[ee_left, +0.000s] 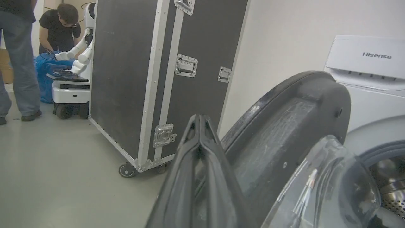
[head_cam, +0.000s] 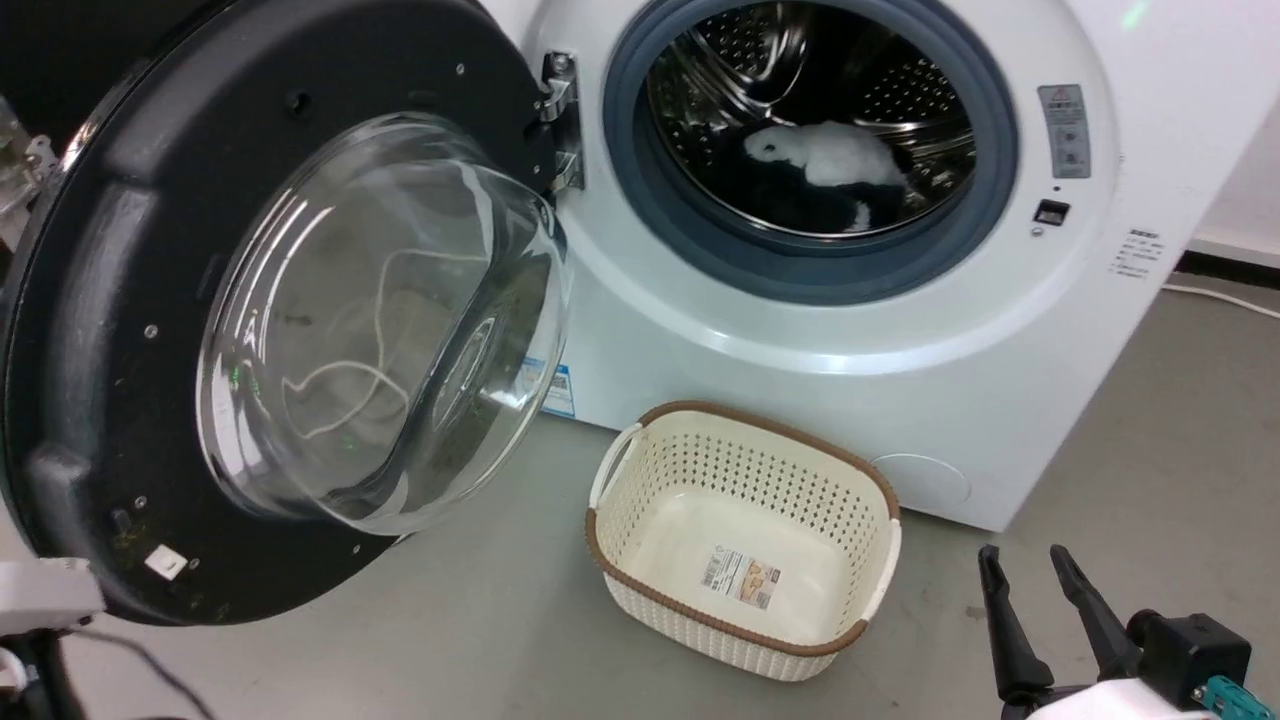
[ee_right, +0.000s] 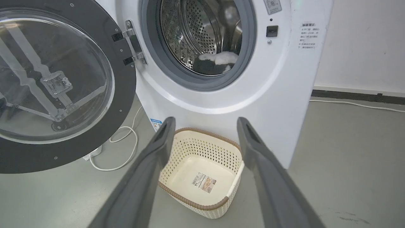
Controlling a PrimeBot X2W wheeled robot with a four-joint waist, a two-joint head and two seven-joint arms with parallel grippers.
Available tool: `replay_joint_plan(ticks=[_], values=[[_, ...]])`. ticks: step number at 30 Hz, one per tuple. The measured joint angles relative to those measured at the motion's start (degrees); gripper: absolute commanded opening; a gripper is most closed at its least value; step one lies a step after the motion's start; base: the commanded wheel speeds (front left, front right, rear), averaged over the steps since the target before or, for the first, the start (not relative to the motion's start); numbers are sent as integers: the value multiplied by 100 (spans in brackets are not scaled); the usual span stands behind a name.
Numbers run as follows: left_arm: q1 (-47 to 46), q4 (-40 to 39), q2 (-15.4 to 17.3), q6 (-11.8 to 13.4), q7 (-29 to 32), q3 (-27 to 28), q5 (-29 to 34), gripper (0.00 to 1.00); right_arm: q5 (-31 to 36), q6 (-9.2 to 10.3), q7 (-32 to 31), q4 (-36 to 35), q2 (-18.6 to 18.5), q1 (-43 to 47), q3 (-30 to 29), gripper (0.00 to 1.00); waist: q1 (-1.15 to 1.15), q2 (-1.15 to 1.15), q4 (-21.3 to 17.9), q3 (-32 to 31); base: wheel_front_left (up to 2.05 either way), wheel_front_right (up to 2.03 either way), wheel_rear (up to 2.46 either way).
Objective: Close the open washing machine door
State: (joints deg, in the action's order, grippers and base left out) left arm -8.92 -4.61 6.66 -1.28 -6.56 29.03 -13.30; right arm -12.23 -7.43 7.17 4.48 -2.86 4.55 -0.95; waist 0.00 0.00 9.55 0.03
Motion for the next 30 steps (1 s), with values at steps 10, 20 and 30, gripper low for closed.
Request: replay_joint_plan(ticks=[10,20,30], values=[[-279,1272,1157,-149,759,-60,87,0,-91,0,110,86,0,-9,-41,100,0,0,37,258,0,0,0],[-308,1719,1870,-301,1584,-1020,-491,0,-267,-1,209,160,1,-14,-33,100,0,0,53,387,0,0,0],[64,1103,2498,-391,2769,-2180,-2486,0,-556,-1,324,307,1,-17,-134,100,0,0,172,258,0,0,0]])
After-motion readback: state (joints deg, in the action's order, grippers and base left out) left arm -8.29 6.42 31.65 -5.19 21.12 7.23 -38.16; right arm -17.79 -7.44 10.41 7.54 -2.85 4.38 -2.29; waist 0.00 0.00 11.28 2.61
